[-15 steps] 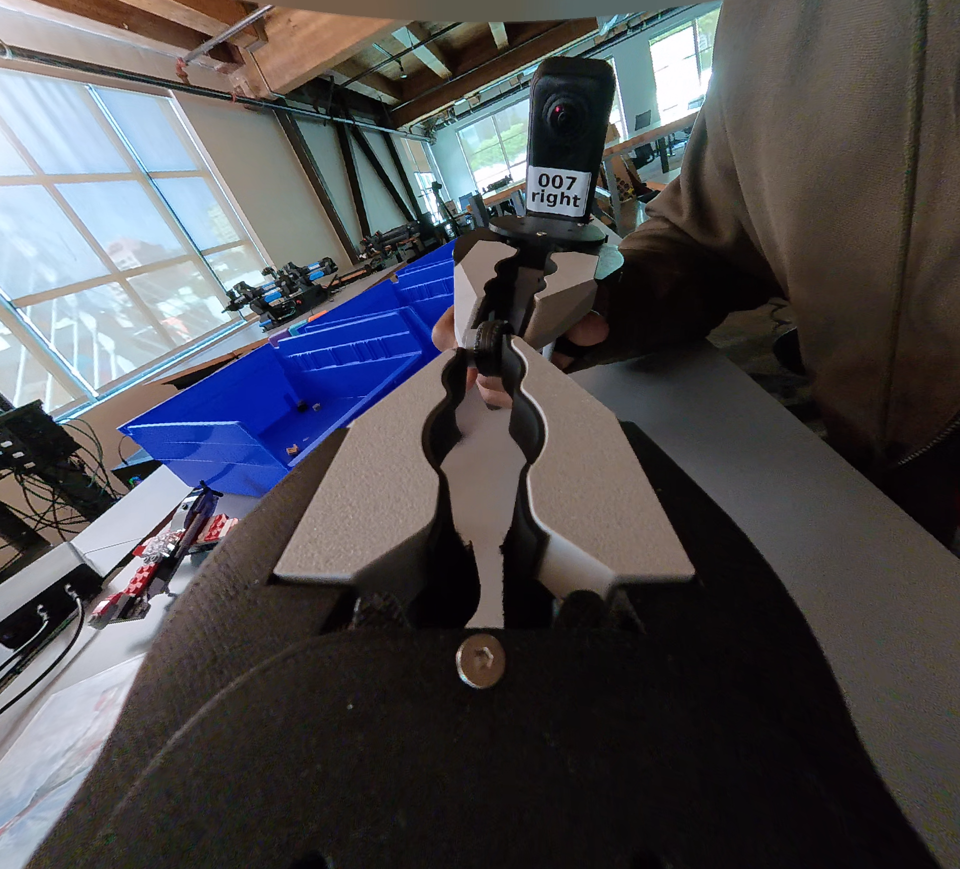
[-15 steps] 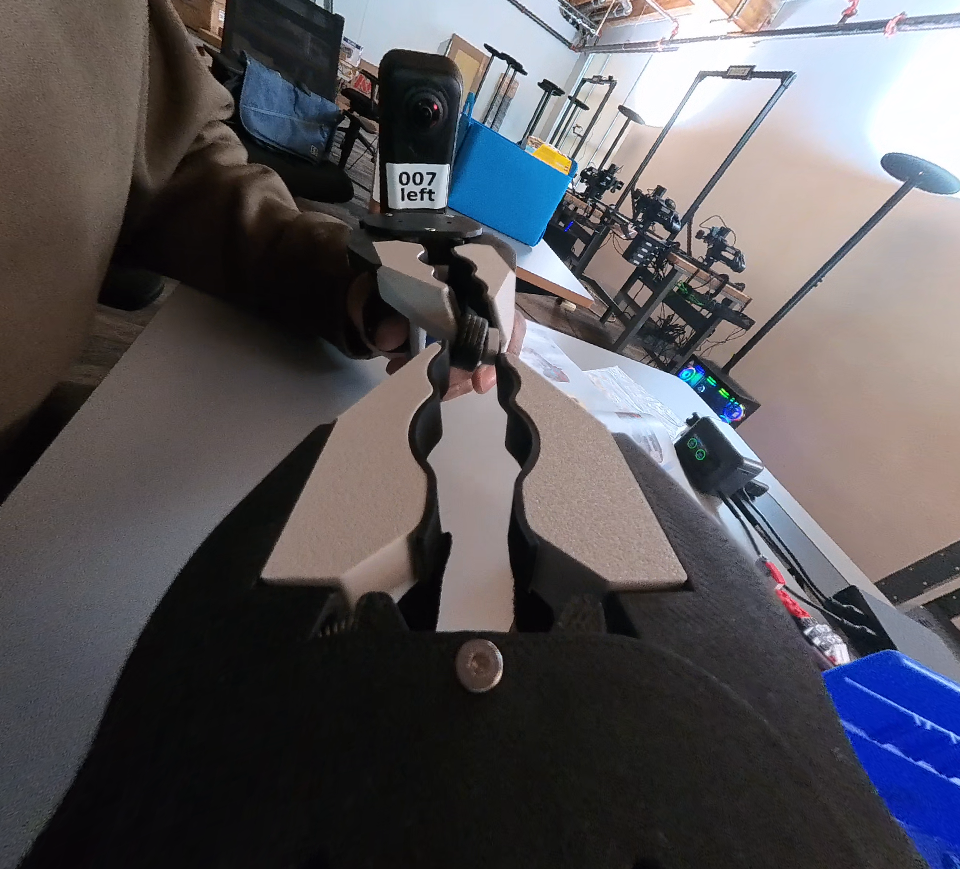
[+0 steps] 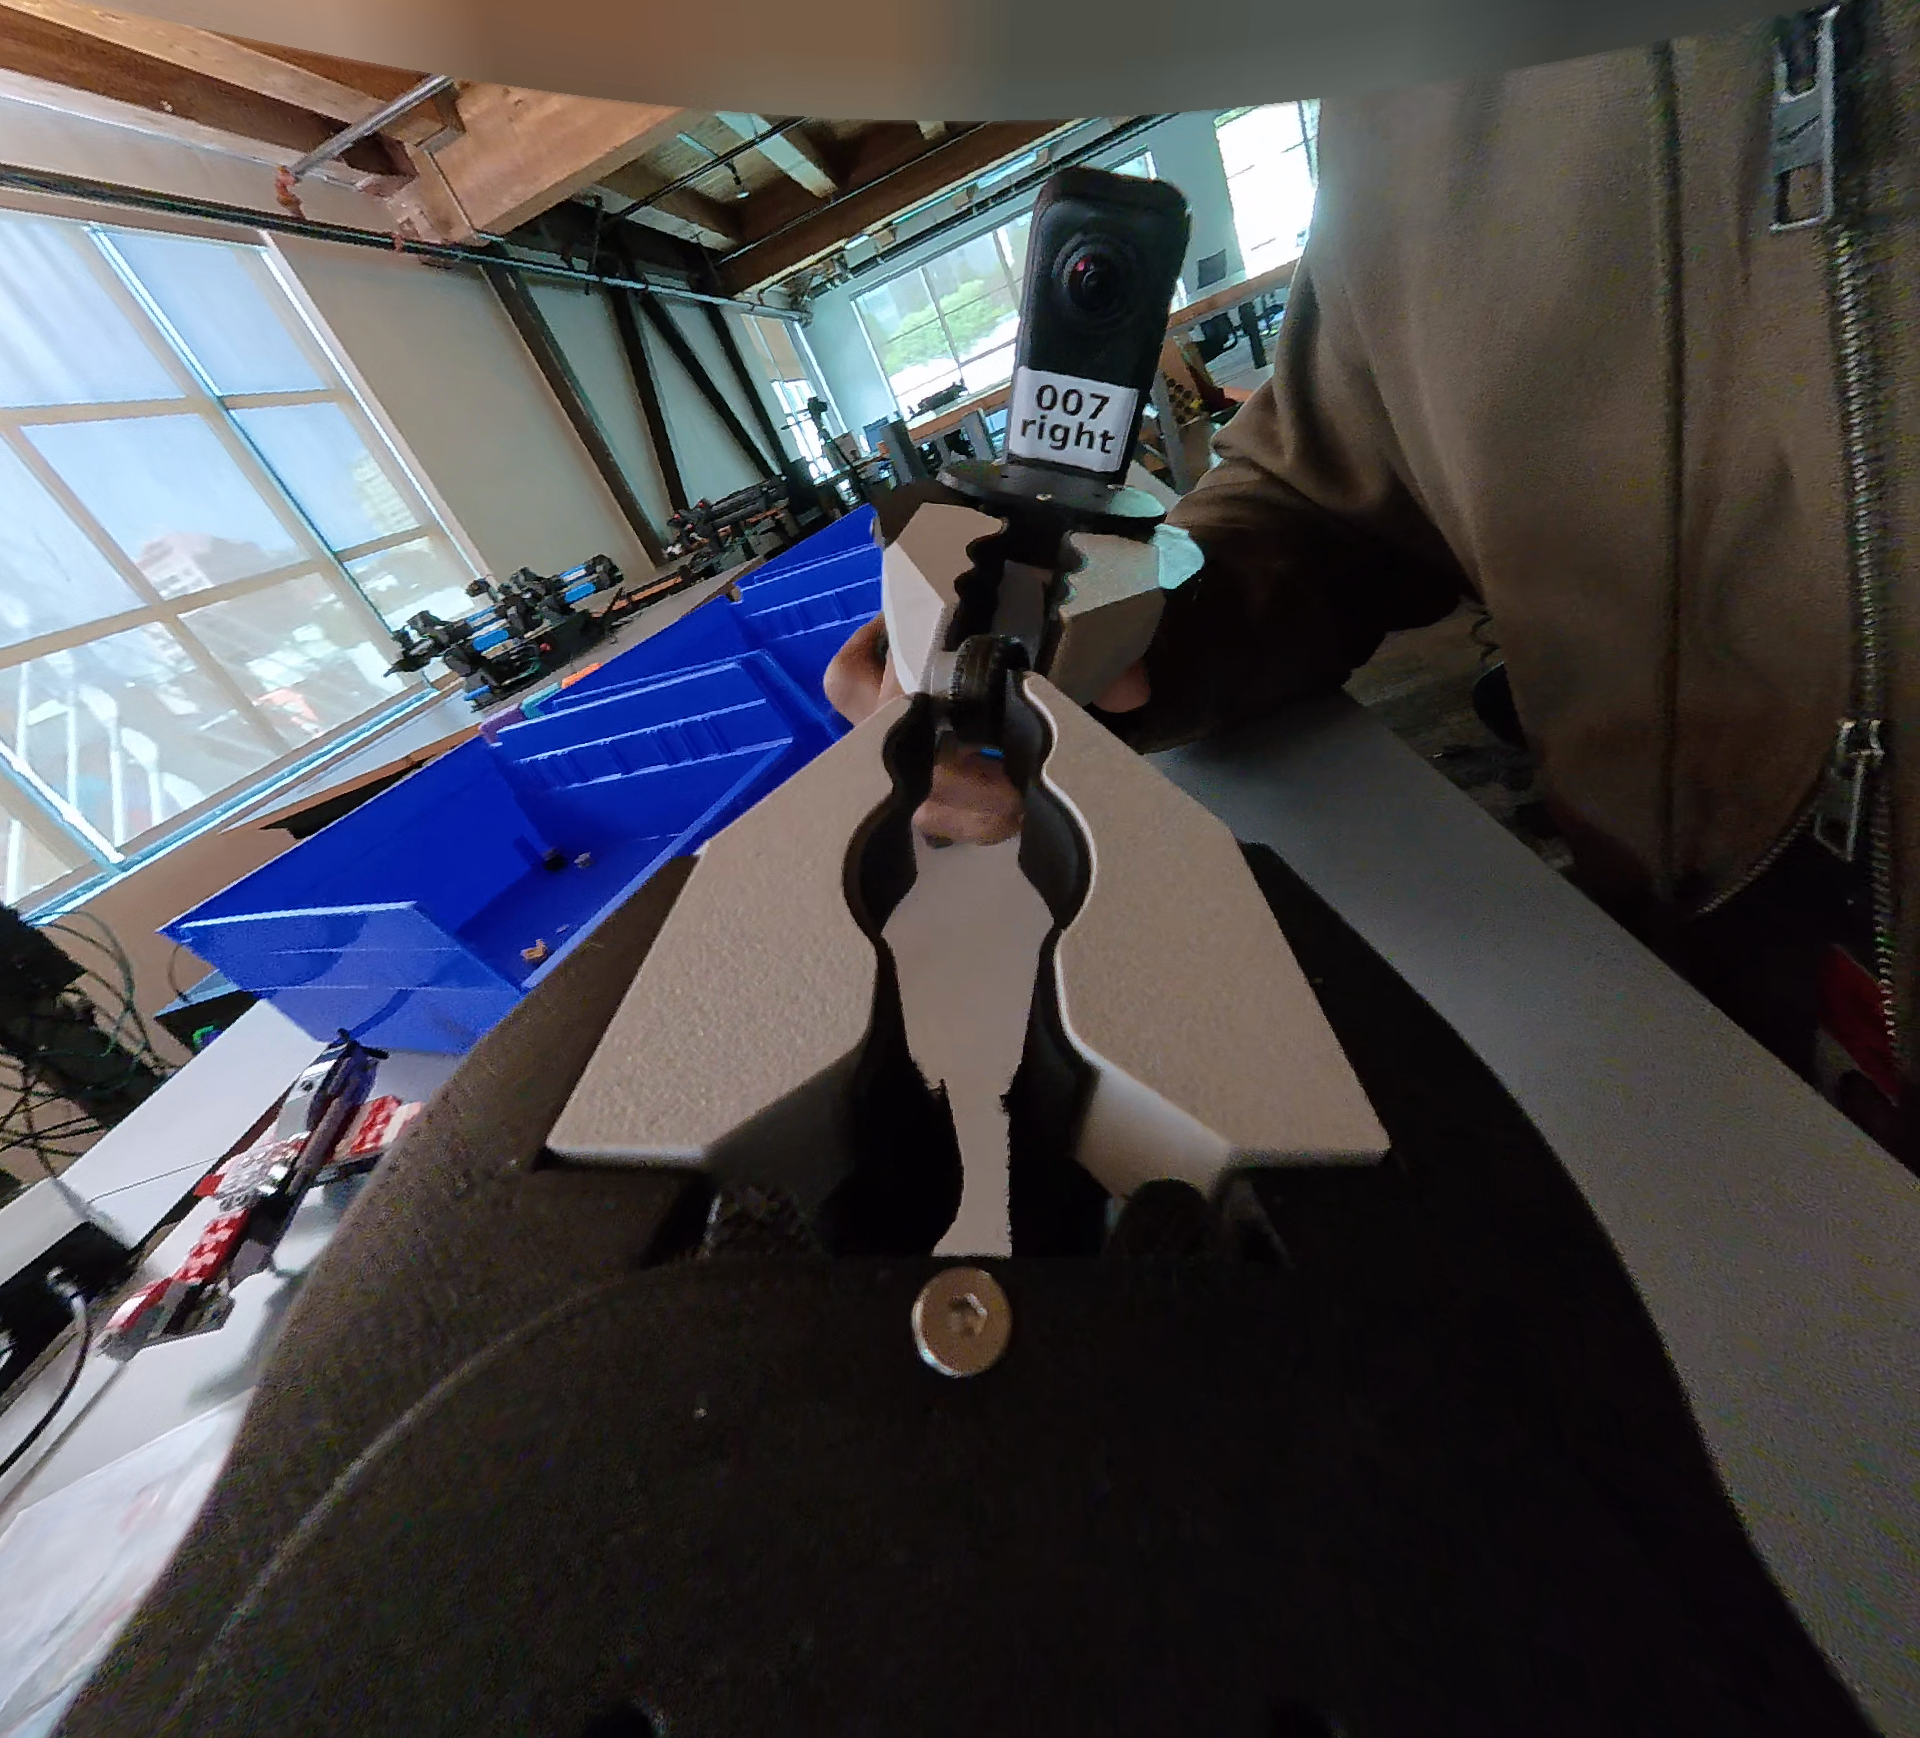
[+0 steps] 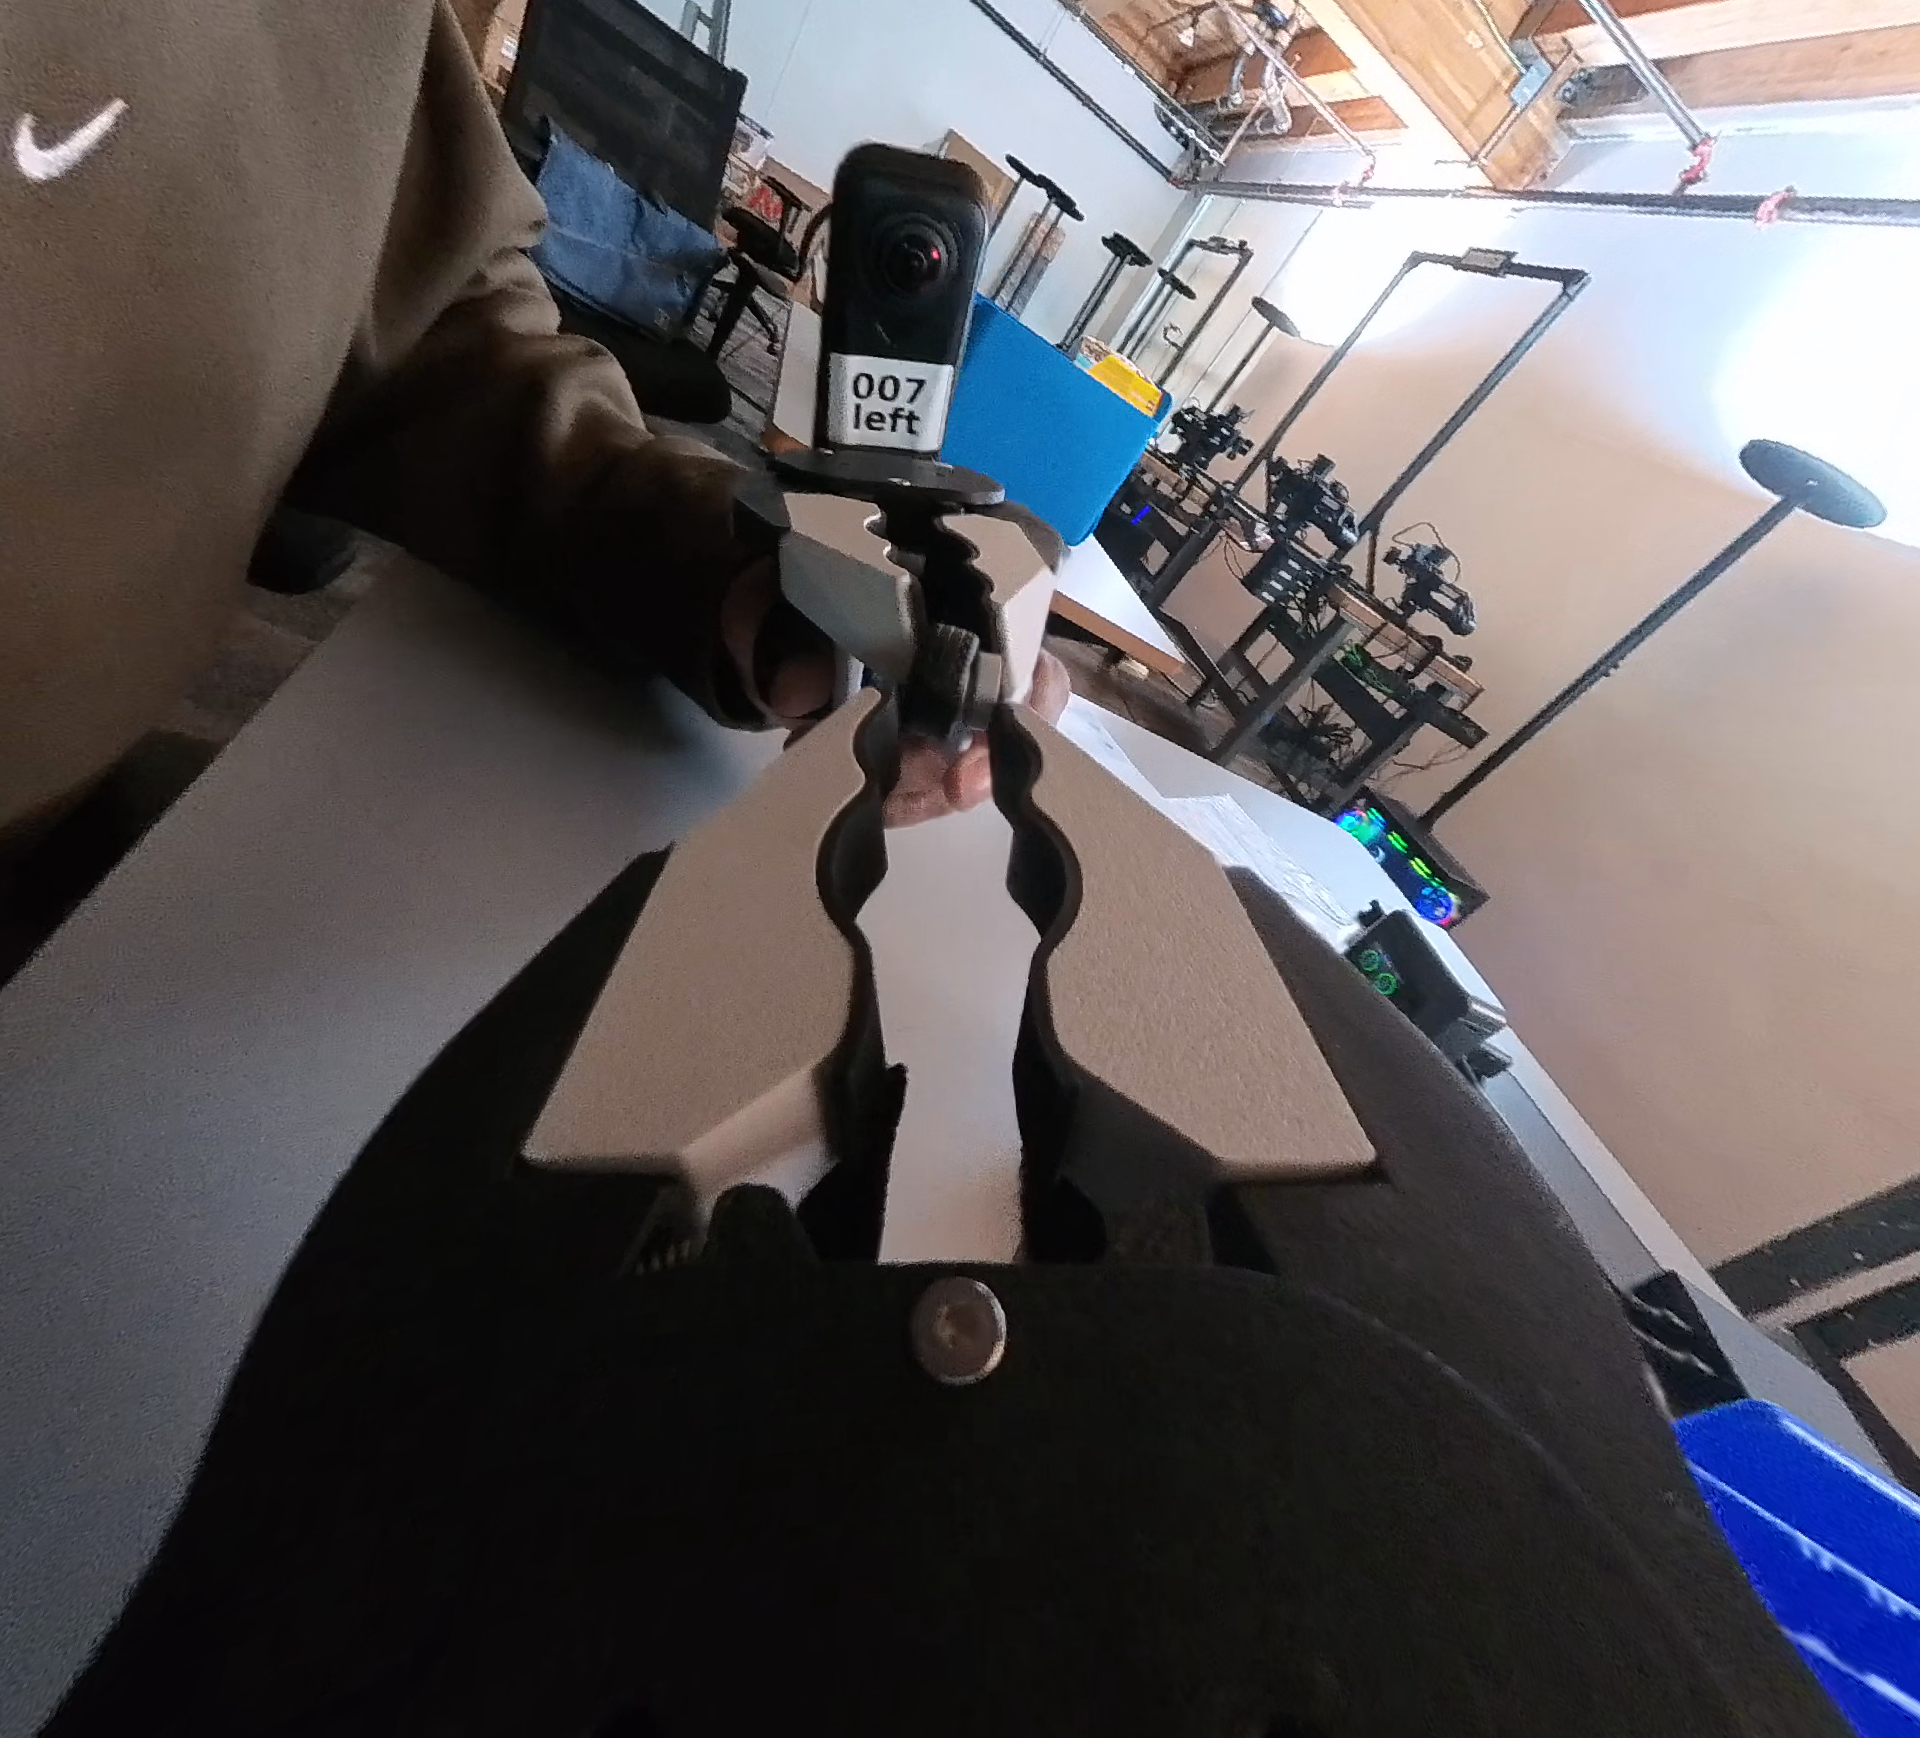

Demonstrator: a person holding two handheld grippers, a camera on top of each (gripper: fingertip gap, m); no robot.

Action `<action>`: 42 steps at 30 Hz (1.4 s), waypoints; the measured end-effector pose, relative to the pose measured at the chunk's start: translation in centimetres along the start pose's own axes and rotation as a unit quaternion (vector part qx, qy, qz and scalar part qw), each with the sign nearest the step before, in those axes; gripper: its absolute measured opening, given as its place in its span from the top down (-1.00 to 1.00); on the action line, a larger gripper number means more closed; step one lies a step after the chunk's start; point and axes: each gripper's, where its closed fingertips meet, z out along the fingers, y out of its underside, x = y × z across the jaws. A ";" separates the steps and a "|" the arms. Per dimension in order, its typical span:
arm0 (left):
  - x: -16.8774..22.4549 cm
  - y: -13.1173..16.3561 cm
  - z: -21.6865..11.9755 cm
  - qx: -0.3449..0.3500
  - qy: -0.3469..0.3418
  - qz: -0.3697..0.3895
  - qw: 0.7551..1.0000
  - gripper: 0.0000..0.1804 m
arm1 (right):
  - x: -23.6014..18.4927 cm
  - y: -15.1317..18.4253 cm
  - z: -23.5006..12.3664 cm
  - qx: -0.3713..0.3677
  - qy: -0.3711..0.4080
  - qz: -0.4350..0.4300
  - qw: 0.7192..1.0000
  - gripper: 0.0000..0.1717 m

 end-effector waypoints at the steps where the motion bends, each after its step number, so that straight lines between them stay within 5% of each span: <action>1: 0.2 -0.1 0.0 0.003 0.005 -0.003 1.000 0.85 | -0.1 -0.1 0.0 0.005 -0.005 0.005 1.000 0.81; 21: 2.5 -0.5 0.1 0.014 0.080 -0.021 0.996 0.84 | -2.3 -1.1 -1.0 0.048 -0.145 0.129 0.980 0.82; 30: 0.0 0.1 0.0 -0.009 0.000 0.012 1.000 0.85 | 0.1 -0.5 -0.4 0.023 -0.027 0.046 0.998 0.79; 42: -0.6 0.7 0.0 -0.038 -0.032 0.058 0.997 0.85 | 0.6 0.3 -0.3 -0.015 -0.002 0.008 1.000 0.79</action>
